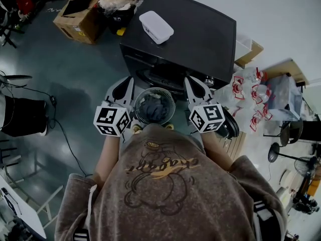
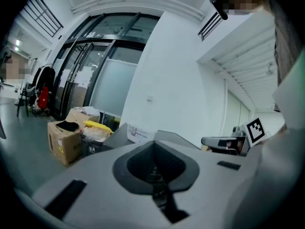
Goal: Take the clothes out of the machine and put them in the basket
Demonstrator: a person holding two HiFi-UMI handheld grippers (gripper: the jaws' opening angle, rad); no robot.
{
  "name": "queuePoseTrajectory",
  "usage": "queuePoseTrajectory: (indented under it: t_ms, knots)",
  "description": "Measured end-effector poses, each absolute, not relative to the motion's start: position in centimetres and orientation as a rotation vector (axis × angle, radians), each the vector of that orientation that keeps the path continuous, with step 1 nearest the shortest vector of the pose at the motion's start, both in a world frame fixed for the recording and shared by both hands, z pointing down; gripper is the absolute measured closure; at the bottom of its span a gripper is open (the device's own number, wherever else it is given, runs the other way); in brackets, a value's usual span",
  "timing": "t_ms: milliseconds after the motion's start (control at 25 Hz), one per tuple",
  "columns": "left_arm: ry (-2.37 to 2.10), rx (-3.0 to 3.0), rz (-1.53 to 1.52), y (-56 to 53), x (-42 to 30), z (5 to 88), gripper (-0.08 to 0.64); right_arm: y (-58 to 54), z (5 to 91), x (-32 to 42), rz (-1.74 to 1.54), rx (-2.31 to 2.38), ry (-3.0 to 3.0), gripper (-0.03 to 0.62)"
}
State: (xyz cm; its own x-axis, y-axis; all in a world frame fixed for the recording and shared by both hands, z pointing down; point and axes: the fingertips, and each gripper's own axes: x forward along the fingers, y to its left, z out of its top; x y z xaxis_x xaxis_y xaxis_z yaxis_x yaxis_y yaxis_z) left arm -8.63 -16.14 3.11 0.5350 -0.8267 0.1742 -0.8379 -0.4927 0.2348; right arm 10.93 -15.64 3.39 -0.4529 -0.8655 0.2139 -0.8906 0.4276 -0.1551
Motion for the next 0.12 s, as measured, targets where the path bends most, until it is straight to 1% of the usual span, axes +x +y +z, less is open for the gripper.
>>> queuePoseTrajectory:
  t_ms: [120]
  knots:
    - [-1.384, 2.488, 0.054, -16.23, -8.76, 3.05, 0.554, -15.77, 3.35, 10.63, 0.370, 1.579, -2.570, 0.595]
